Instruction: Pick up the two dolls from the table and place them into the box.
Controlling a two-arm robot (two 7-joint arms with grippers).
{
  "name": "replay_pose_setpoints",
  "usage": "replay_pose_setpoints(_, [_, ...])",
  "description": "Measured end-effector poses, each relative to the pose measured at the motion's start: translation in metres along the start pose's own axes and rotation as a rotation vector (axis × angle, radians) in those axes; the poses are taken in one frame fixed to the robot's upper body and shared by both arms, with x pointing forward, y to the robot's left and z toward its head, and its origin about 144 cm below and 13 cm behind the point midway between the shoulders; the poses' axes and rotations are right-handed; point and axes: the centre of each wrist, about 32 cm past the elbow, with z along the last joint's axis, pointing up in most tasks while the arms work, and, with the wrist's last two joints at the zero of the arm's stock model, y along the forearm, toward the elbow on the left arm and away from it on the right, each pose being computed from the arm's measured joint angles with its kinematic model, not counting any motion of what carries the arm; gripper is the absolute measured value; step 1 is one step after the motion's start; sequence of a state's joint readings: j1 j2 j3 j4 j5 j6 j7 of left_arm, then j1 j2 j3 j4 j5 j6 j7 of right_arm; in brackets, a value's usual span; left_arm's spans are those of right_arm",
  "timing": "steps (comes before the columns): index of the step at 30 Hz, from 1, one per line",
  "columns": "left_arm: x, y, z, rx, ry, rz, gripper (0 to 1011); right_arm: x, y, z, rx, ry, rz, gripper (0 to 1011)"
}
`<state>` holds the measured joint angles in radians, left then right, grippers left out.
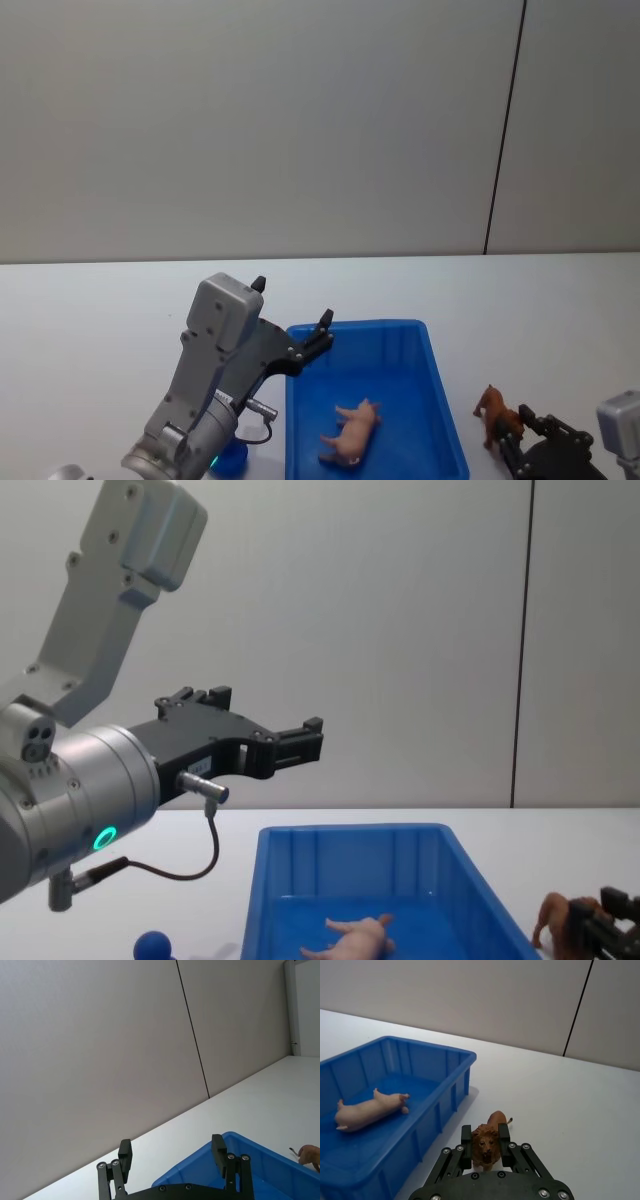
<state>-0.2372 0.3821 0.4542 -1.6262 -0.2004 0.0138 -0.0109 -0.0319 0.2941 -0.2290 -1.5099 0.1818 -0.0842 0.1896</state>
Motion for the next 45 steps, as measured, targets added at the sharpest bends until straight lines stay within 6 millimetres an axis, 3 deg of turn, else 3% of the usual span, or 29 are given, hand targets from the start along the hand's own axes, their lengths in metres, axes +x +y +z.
replay_pose_setpoints(13, [0.000,0.000,0.000,0.000,0.000,0.000,1001,-0.003,0.004,0.024,0.129,-0.002,0.041,258])
replay_pose_setpoints(32, [0.000,0.000,0.000,0.000,0.000,0.000,1001,-0.014,0.022,0.068,0.357,0.017,0.210,270])
replay_pose_setpoints(45, [0.000,0.000,0.000,0.000,0.000,0.000,1001,-0.019,0.033,0.070,0.326,0.025,0.242,655])
